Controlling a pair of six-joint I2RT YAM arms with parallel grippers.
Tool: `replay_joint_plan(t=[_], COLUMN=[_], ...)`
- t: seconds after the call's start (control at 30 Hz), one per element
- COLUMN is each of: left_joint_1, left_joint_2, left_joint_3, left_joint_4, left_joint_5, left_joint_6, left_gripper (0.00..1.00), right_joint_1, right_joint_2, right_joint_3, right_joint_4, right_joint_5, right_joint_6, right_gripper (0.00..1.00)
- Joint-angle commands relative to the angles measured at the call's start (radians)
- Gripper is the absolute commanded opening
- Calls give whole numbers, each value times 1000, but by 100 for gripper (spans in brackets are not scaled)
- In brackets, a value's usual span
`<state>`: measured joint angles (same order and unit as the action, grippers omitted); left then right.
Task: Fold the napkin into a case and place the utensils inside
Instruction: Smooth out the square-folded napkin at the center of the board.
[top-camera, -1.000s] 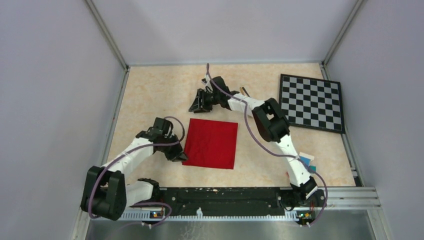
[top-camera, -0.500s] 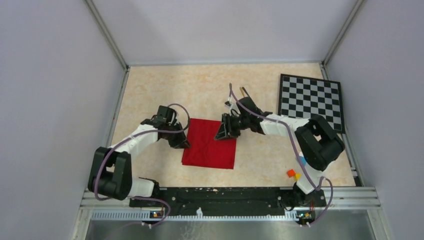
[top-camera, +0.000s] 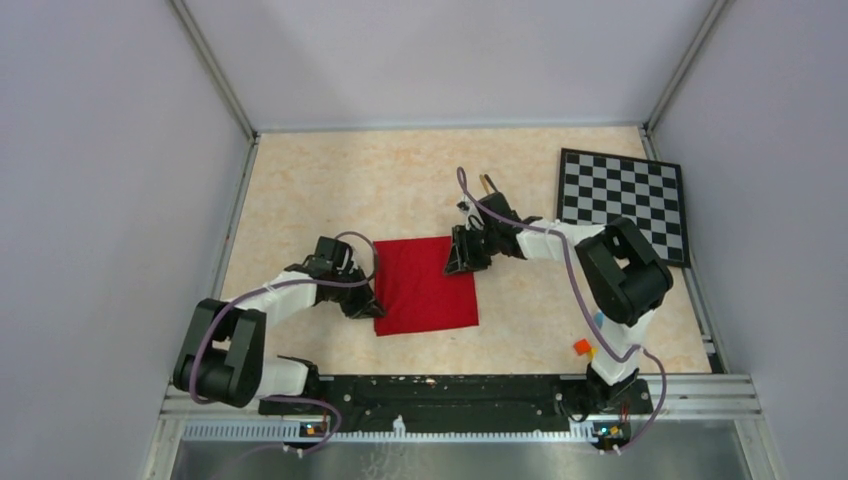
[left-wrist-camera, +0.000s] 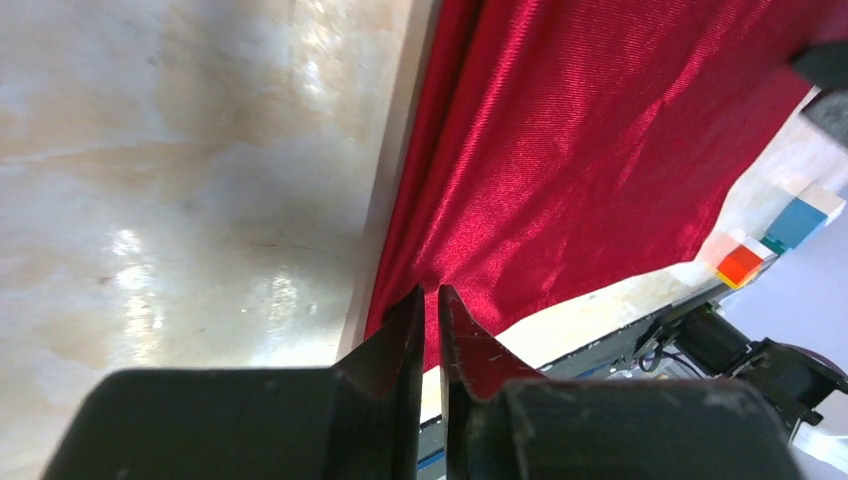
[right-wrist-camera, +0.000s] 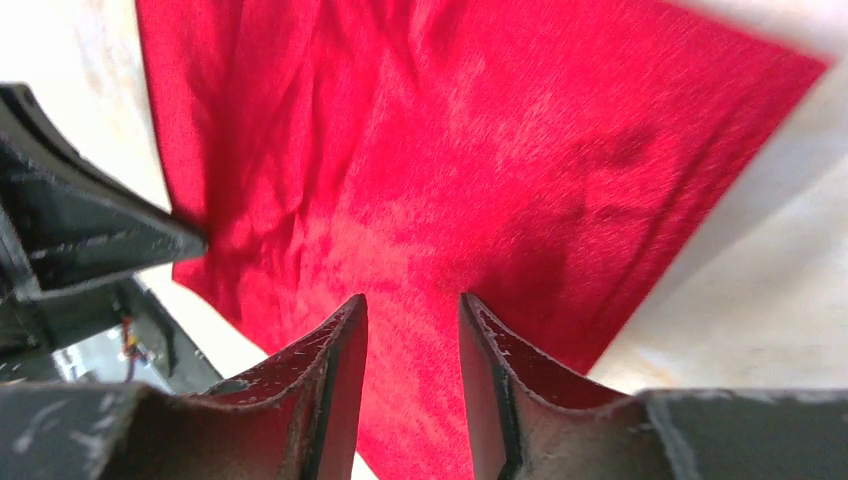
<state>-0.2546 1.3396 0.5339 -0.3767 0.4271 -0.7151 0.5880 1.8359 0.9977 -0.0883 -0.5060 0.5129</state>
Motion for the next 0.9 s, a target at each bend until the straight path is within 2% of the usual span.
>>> replay_joint_plan(t=[0.0,0.13,0.2,0.3,0.43,0.5,0.57,0.7,0.87], left_joint_1=[-43,-104,-125,-157,-174,-175,-174,-172,-164], left_joint_2=[-33,-107,-119,-129,-132,-154,-204,-269,-266], left_joint_3=[-70,-96,-100,-106,-100,-75,-39,18,58], left_joint_4=[32,78,89,106,101,56,-16,-104,-171], left_joint_5=[15,53,67,79,112,101,71,-23,-106], left_joint_6=[-49,-119,-133,-142,-126,-98,-67,-11,10], left_gripper=[15,18,18,26,33,36,43,58,65], right_joint_1=[-15,-26,-48,-74,-129,-129,-126,-124,-115], right_joint_2=[-42,-192,-268,-357,-415,-418,-421,-416,-386], right_joint_3=[102,95,40,-69,-227,-278,-331,-377,-394], right_joint_4=[-165,-319,-356,-371,-317,-265,-191,-131,-85], right_joint_5=[146,167,126,83,0,-59,-114,-135,-158], right_joint_6=[-123,-80,-43,-15,12,42,90,122,147], right_gripper=[41,49,50,52,52,50,48,47,38])
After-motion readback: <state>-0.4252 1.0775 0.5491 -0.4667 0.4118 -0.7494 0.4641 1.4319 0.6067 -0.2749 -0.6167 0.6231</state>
